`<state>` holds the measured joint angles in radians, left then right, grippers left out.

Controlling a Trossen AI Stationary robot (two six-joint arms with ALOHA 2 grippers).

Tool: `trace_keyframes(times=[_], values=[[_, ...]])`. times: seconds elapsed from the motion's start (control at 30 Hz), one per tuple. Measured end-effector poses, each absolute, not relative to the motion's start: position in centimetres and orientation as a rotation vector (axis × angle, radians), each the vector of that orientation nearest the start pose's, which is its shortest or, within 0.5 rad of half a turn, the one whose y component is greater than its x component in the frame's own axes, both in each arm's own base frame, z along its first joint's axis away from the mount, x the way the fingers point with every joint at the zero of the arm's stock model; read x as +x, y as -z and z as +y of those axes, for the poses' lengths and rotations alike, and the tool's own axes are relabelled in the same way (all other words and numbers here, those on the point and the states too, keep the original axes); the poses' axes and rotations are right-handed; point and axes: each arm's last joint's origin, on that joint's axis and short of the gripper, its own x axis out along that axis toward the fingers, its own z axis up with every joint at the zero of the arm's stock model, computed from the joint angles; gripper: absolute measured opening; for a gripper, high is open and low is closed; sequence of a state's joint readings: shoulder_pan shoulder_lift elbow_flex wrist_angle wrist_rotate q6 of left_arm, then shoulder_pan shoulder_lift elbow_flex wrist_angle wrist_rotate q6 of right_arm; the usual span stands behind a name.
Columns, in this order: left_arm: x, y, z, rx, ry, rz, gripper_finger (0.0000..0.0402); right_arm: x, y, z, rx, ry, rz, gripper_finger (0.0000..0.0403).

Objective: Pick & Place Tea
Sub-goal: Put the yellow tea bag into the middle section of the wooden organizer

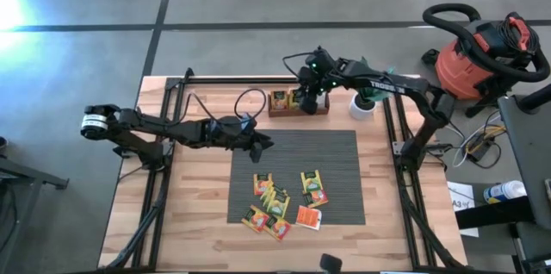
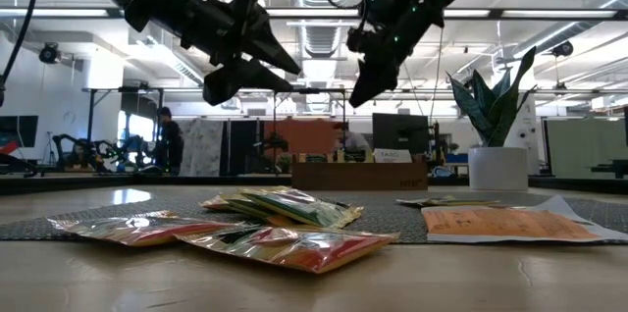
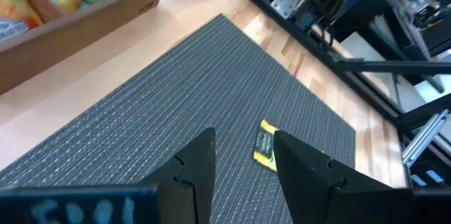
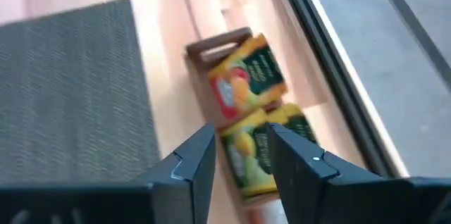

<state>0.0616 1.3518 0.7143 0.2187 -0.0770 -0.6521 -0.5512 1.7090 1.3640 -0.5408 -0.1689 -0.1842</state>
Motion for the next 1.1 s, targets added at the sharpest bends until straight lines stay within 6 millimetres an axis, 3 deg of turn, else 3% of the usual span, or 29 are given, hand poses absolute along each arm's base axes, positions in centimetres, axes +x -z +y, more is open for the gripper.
trace_keyframes(times=[0.2, 0.57, 1.1], values=[[28.2, -22.3, 2.0, -0.668, -0.280, 0.375, 0.0138, 32.9, -26.5, -16.1, 0.243, 0.184, 0.841, 0.0115], [28.2, -22.3, 2.0, -0.695, -0.282, 0.372, 0.0138, 35.0, -26.6, -10.9, 0.220, 0.075, 0.853, 0.0098], [28.2, -22.3, 2.0, -0.696, -0.284, 0.371, 0.0138, 35.6, -26.7, -9.4, 0.264, 0.090, 0.844, 0.0072]])
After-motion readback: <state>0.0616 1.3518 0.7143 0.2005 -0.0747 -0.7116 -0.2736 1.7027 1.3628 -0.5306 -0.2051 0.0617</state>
